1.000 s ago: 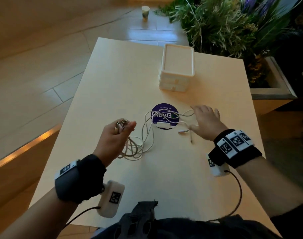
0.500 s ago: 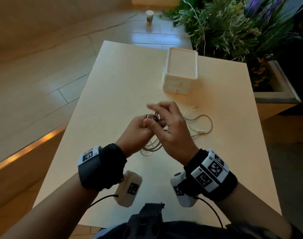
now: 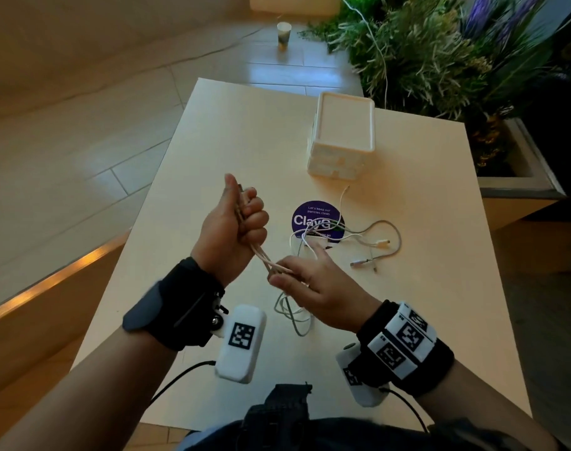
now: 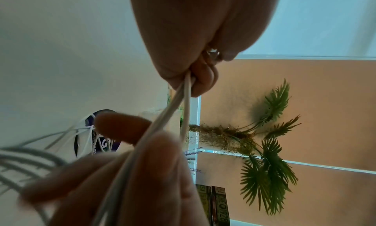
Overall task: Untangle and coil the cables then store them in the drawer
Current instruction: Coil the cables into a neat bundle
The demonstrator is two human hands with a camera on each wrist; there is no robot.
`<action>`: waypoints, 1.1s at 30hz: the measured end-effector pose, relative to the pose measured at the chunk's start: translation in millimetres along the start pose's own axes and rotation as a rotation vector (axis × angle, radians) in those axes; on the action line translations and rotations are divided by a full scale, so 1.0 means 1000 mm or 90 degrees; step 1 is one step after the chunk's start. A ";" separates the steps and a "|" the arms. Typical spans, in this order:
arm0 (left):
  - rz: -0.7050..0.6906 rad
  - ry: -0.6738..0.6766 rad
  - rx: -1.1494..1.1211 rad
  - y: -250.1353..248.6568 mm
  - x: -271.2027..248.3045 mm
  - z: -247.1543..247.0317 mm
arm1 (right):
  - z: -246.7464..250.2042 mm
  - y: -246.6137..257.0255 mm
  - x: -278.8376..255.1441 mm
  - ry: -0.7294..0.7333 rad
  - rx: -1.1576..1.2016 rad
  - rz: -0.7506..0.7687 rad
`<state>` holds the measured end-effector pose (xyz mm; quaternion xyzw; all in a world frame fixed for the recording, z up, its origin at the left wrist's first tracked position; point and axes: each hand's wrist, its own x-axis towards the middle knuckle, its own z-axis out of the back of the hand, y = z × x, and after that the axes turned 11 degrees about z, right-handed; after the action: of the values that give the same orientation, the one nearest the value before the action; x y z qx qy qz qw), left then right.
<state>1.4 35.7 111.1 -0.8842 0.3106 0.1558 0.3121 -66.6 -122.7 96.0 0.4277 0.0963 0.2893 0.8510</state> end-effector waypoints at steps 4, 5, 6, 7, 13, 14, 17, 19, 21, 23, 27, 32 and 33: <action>-0.004 -0.018 -0.059 -0.011 -0.001 0.011 | 0.008 0.003 -0.010 0.044 0.003 0.011; -0.006 -0.037 -0.059 -0.013 0.000 0.012 | 0.011 0.003 -0.011 0.050 -0.016 0.022; -0.008 -0.065 -0.048 -0.013 0.002 0.014 | 0.014 0.002 -0.010 0.044 -0.039 0.037; -0.013 -0.097 -0.025 -0.014 0.004 0.016 | 0.018 0.000 -0.010 0.030 -0.056 0.055; -0.019 -0.214 0.182 -0.012 0.010 0.023 | 0.042 -0.012 -0.005 0.085 -0.083 0.097; -0.016 -0.217 0.224 -0.009 0.011 0.023 | 0.043 -0.011 -0.003 0.075 -0.083 0.112; 0.050 -0.192 0.382 0.003 0.011 0.020 | 0.043 -0.008 0.010 -0.023 -0.067 0.143; 0.119 -0.159 0.470 0.012 0.008 0.014 | 0.041 -0.008 0.021 -0.068 -0.077 0.123; 0.186 -0.102 0.488 0.015 0.006 0.009 | 0.040 -0.009 0.030 -0.085 -0.079 0.089; 0.234 -0.027 0.484 0.015 0.004 0.004 | 0.039 -0.011 0.036 -0.089 -0.034 0.045; 0.193 0.047 0.610 0.016 -0.002 -0.002 | 0.037 -0.014 0.046 -0.119 -0.001 0.022; 0.200 0.050 0.579 0.016 -0.001 0.006 | 0.038 -0.020 0.047 -0.149 -0.010 0.060; 0.206 0.059 0.565 0.017 -0.001 0.007 | 0.038 -0.021 0.046 -0.150 -0.005 0.067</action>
<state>-11.0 30.6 99.1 -0.6113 0.4947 0.0151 0.6175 -5.1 -131.4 106.5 0.4595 -0.0277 0.2816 0.8419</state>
